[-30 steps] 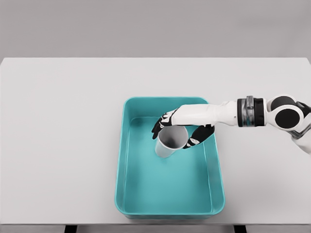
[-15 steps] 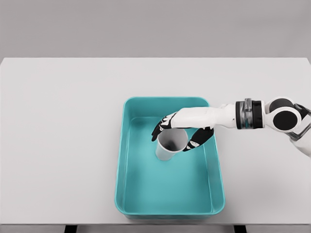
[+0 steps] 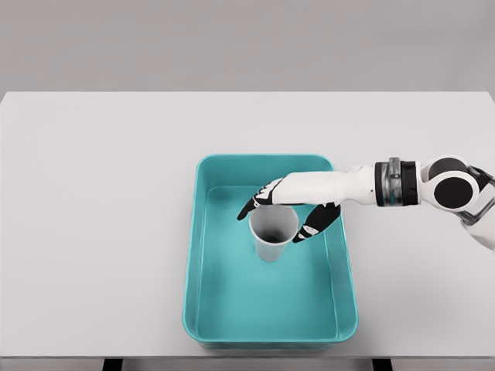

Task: Put the paper cup into the basket with your right arm

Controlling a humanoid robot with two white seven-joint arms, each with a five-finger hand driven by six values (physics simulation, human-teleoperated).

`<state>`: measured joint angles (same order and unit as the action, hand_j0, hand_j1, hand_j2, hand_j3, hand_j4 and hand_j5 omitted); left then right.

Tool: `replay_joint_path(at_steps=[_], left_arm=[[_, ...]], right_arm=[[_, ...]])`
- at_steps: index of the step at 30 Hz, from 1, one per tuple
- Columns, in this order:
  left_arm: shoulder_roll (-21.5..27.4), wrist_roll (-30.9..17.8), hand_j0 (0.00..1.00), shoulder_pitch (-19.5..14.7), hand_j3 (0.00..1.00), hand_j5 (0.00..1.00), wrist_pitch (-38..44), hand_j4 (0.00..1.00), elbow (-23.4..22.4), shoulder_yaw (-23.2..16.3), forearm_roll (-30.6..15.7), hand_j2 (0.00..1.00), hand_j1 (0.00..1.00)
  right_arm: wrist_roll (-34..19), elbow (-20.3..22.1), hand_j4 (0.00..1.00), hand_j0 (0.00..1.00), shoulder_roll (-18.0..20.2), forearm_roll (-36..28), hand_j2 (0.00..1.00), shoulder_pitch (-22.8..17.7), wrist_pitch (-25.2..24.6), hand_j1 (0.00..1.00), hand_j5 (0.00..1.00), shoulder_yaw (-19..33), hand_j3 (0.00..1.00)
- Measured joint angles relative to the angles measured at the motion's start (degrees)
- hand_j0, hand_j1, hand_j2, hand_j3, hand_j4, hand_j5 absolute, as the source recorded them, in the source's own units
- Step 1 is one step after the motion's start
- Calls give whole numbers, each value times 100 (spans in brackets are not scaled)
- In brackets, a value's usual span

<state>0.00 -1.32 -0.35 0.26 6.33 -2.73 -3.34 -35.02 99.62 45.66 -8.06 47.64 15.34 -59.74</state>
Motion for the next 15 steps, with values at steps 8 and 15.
replay_joint_path(at_steps=[8, 15], left_arm=[[0, 1, 100, 0, 100, 100, 0, 100, 0, 0, 0, 100, 100], [0, 1, 100, 0, 100, 100, 0, 100, 0, 0, 0, 100, 100]], right_arm=[[0, 6, 98, 98, 8, 0, 98, -9, -6, 98, 98, -5, 98], [0, 36, 99, 99, 41, 0, 99, -9, -6, 99, 99, -5, 99]])
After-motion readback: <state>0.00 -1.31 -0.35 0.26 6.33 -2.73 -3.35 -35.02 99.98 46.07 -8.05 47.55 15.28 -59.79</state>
